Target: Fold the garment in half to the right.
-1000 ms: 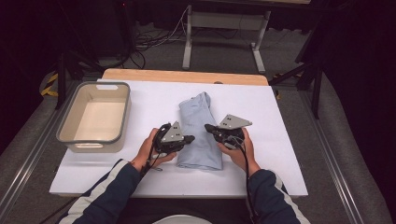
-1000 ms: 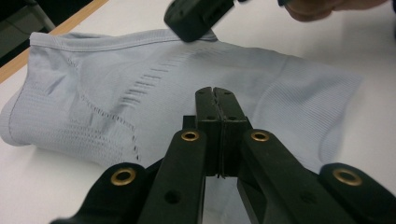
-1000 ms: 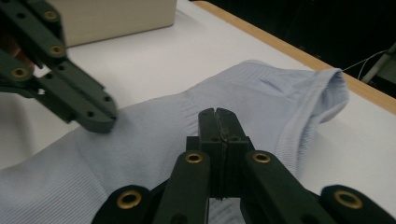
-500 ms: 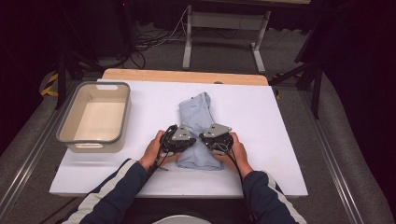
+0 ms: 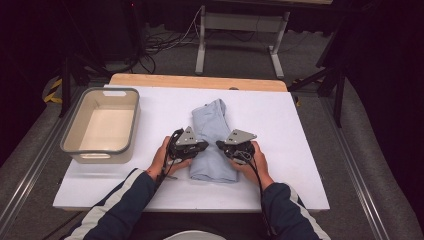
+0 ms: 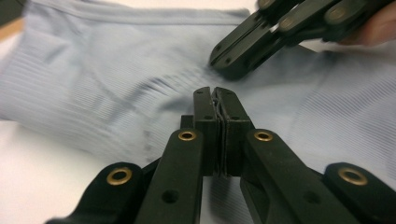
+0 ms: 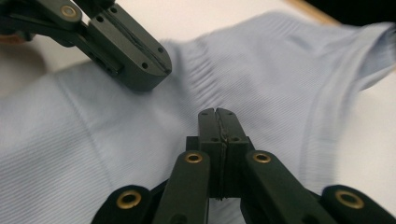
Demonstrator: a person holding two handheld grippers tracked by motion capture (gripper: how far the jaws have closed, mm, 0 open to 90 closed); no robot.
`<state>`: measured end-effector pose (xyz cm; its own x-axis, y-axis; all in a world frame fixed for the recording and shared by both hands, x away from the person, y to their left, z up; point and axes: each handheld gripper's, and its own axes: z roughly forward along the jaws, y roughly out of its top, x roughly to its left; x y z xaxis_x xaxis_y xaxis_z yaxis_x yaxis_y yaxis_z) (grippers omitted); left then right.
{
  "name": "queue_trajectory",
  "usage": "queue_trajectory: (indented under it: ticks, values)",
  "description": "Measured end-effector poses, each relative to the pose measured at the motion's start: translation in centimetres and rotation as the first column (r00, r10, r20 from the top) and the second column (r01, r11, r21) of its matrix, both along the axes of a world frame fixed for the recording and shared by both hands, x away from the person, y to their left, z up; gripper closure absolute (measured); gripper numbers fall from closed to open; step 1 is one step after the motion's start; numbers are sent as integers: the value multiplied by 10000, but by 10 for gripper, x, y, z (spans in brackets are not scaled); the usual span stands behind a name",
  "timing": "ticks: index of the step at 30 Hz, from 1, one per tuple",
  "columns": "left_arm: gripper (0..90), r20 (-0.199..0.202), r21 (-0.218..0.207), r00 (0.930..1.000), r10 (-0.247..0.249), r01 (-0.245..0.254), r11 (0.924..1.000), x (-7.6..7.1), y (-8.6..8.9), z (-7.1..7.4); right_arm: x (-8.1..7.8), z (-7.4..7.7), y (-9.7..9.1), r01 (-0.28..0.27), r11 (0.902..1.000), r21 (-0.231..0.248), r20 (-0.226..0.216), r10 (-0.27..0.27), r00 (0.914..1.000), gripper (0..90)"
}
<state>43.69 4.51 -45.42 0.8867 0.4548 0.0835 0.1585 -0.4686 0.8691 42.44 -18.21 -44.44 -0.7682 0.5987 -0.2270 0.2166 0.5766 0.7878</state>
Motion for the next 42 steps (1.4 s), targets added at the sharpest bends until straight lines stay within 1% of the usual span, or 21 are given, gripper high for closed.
queue_trajectory:
  ticks: [1, 2, 4, 7, 9, 10, 13, 15, 18, 20, 21, 22, 24, 28, 30, 33, 34, 35, 38, 41, 42]
  values:
    - [871, 170, 7, 9998, 36, -36, 10000, 3, 1, 3, -1, 5, -2, 32, 9999, 148, 219, -36, 9998, 900]
    - [871, 173, -49, 9998, 80, -79, 10000, 4, 0, 5, -1, 8, -2, 110, 9996, 250, 328, -118, 9994, 900]
    - [868, 719, 390, 9972, 215, -243, 9989, 9, -5, 9, 1, 12, -3, 237, 9991, 361, 479, -254, 9985, 900]
    - [867, 729, 533, 9968, 319, -358, 9979, 20, -10, 9, 7, 12, -4, 438, 9982, 409, 516, -458, 9976, 900]
    - [874, 502, 515, 9981, 365, -391, 9979, 28, -13, 8, 11, 9, -4, 521, 9981, 342, 453, -536, 9975, 900]
    - [872, 411, 639, 9985, 363, -389, 9972, 32, -16, 6, 12, 8, -4, 549, 9980, 328, 388, -562, 9977, 900]
    - [866, 414, 960, 9981, 455, -493, 9942, 39, -21, 1, 18, 3, -6, 713, 9971, 282, 103, -716, 9974, 900]
    - [867, 303, 1136, 9981, 541, -572, 9919, 41, -23, -2, 20, 0, -8, 808, 9965, 200, -13, -808, 9967, 900]
    - [869, -62, 1336, 9983, 574, -560, 9894, 43, -24, -8, 23, -6, -11, 992, 9950, 81, -293, -989, 9947, 900]
    - [870, -172, 1279, 9981, 585, -558, 9902, 44, -24, -10, 24, -7, -12, 1053, 9944, -11, -341, -1053, 9939, 900]
    - [872, -510, 1088, 9969, 591, -533, 9926, 45, -22, -13, 26, -12, -15, 1180, 9930, -80, -646, -1183, 9909, 900]
    - [874, -657, 1004, 9966, 503, -435, 9940, 47, -21, -16, 27, -13, -16, 1204, 9927, -44, -708, -1204, 9902, 900]
    - [874, -737, 900, 9958, 535, -468, 9948, 47, -21, -17, 27, -17, -17, 1266, 9919, -77, -886, -1268, 9880, 900]
    - [870, -408, 1085, 9976, 562, -515, 9928, 42, -22, -15, 27, -17, -18, 1326, 9912, -44, -964, -1324, 9865, 900]
    - [847, -263, 928, 9979, 600, -573, 9940, 40, -21, -11, 27, -17, -19, 1361, 9907, 57, -1002, -1348, 9858, 900]
    - [822, -37, 786, 9980, 639, -634, 9949, 37, -19, -6, 24, -12, -19, 1252, 9921, 115, -695, -1241, 9898, 900]
    - [817, 202, 848, 9980, 603, -619, 9945, 33, -17, -2, 22, -10, -19, 1240, 9921, 184, -572, -1228, 9908, 900]
    - [813, 202, 848, 9980, 603, -619, 9945, 33, -17, -2, 22, -10, -19, 1240, 9921, 184, -572, -1228, 9908, 900]
    - [811, 675, 992, 9969, 393, -459, 9940, 24, -13, 4, 16, -2, -19, 1093, 9938, 219, -118, -1090, 9940, 900]
    - [813, 773, 890, 9966, 302, -371, 9953, 19, -7, 7, 13, 4, -18, 948, 9947, 406, 95, -953, 9954, 900]
    - [813, 866, 906, 9957, 337, -416, 9950, 16, -6, 7, 11, 6, -17, 917, 9951, 380, 279, -928, 9953, 900]
